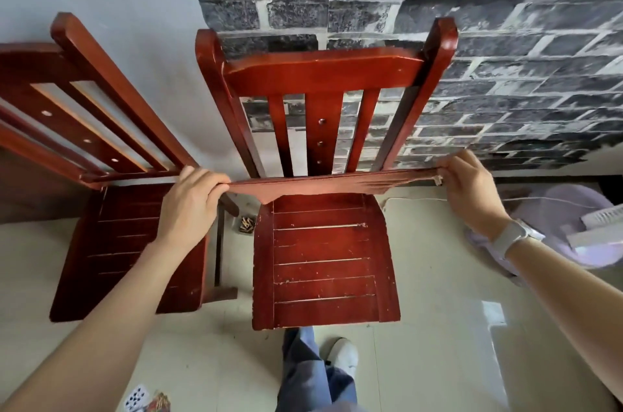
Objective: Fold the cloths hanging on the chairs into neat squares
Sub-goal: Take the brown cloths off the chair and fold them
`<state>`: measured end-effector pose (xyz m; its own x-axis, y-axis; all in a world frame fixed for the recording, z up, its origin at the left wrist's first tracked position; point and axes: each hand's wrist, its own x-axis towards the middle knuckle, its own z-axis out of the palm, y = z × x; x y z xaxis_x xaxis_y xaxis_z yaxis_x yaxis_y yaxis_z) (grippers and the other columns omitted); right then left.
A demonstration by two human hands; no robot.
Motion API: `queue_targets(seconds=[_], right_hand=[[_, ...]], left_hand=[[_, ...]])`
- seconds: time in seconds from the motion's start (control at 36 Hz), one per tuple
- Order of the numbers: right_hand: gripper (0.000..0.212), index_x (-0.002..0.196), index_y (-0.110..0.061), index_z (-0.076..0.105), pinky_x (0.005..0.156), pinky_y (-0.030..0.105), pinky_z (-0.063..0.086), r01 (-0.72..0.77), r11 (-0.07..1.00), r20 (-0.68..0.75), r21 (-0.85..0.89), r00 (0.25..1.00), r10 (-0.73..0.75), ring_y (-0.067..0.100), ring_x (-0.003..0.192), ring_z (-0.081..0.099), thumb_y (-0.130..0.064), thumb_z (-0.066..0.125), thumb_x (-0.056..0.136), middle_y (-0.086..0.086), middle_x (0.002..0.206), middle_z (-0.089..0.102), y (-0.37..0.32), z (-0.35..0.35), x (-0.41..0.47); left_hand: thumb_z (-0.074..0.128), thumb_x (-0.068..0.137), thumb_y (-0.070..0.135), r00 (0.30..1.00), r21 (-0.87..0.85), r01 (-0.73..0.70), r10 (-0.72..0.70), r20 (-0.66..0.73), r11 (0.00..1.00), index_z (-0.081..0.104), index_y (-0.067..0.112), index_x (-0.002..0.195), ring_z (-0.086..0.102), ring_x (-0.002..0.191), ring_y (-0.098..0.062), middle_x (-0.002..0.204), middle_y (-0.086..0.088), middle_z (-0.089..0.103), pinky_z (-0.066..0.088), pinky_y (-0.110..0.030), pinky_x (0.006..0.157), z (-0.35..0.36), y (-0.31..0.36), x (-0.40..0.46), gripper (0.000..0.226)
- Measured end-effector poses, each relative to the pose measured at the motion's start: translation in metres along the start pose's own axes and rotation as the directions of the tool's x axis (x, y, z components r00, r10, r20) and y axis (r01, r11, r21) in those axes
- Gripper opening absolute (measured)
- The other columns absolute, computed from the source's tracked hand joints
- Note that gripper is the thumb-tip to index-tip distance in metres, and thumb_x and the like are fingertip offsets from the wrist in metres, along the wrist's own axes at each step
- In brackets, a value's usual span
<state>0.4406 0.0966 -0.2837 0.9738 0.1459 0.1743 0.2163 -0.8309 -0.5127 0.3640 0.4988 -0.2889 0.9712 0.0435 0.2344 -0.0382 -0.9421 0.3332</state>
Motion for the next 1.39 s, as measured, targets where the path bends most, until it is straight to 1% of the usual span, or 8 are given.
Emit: queue_targets(seconds=[0.28,0.42,0.64,0.83,0.89,1.03,1.17,1.39], right_hand=[[0.011,0.090,-0.004,0.070,0.066,0.039,0.051,-0.154,0.987,0.296,-0.047,0.941,0.161,0.035,0.078,0.063,-0.003,0.060,0.084,0.013,0.095,0.061,0.059,0.081,-0.162],[0.016,0.096,-0.009,0.071,0.073,0.034,0.046,-0.282,0.946,0.505,-0.160,0.800,0.324,0.032,0.089,0.061,-0.010,0.057,0.088,0.010,0.105,0.059,0.084,0.123,-0.228],[0.019,0.099,-0.009,0.069,0.082,0.030,0.041,-0.380,0.882,0.657,-0.279,0.594,0.464,0.030,0.100,0.058,-0.008,0.053,0.089,0.009,0.113,0.057,0.101,0.163,-0.268],[0.019,0.101,-0.003,0.064,0.077,0.025,0.040,-0.613,0.774,0.613,-0.158,0.554,0.564,0.029,0.093,0.058,-0.008,0.050,0.088,0.011,0.102,0.063,0.091,0.168,-0.239],[0.019,0.101,0.001,0.061,0.067,0.025,0.039,-0.680,0.728,0.588,-0.089,0.554,0.590,0.025,0.084,0.054,-0.005,0.049,0.087,0.011,0.093,0.060,0.086,0.170,-0.222],[0.018,0.097,0.006,0.059,0.042,0.008,0.035,-0.769,0.637,0.457,0.052,0.586,0.669,0.018,0.061,0.048,-0.005,0.047,0.089,0.009,0.072,0.055,0.080,0.186,-0.180],[0.023,0.104,0.006,0.057,0.059,0.016,0.032,-0.747,0.655,0.298,0.113,0.655,0.695,0.020,0.087,0.049,-0.008,0.046,0.091,0.009,0.094,0.054,0.082,0.210,-0.141],[0.026,0.113,0.006,0.051,0.055,0.008,0.033,-0.714,0.688,0.209,0.126,0.697,0.685,0.016,0.089,0.045,-0.009,0.041,0.094,0.009,0.098,0.051,0.098,0.254,-0.095]], left_hand=[[0.048,0.085,0.025,0.946,-0.045,0.030,-0.013,0.323,0.999,0.069,0.014,0.082,0.049,0.079,-0.019,0.082,0.002,0.066,0.048,-0.033,0.063,0.087,-0.022,-0.158,0.024],[0.072,0.074,0.008,0.850,-0.006,0.107,-0.088,0.519,0.994,0.070,0.015,0.077,0.043,0.084,-0.014,0.080,0.002,0.067,0.051,-0.033,0.060,0.132,-0.028,-0.229,0.008],[0.061,0.084,0.007,0.612,0.060,0.304,-0.243,0.752,0.951,0.071,0.006,0.092,0.055,0.097,-0.029,0.095,-0.007,0.069,0.046,-0.038,0.074,0.175,-0.029,-0.259,0.013],[0.055,0.088,0.010,0.556,-0.009,0.609,-0.419,0.718,0.793,0.064,0.007,0.094,0.050,0.087,-0.016,0.091,-0.001,0.059,0.032,-0.024,0.075,0.182,-0.028,-0.228,0.011],[0.055,0.088,0.011,0.544,-0.074,0.683,-0.439,0.715,0.726,0.061,0.012,0.090,0.052,0.088,-0.018,0.092,-0.003,0.060,0.035,-0.025,0.074,0.184,-0.030,-0.213,0.007],[0.053,0.091,0.014,0.541,-0.241,0.796,-0.476,0.693,0.555,0.060,0.011,0.096,0.056,0.078,-0.011,0.087,-0.004,0.061,0.036,-0.005,0.061,0.193,-0.034,-0.173,0.009],[0.055,0.091,0.019,0.521,-0.332,0.849,-0.547,0.655,0.411,0.059,0.023,0.083,0.060,0.095,-0.023,0.087,0.001,0.064,0.049,-0.038,0.089,0.220,-0.052,-0.141,0.010],[0.054,0.091,0.019,0.540,-0.391,0.841,-0.586,0.603,0.373,0.057,0.029,0.078,0.055,0.085,-0.022,0.085,-0.005,0.058,0.048,-0.041,0.082,0.263,-0.077,-0.100,0.017]])
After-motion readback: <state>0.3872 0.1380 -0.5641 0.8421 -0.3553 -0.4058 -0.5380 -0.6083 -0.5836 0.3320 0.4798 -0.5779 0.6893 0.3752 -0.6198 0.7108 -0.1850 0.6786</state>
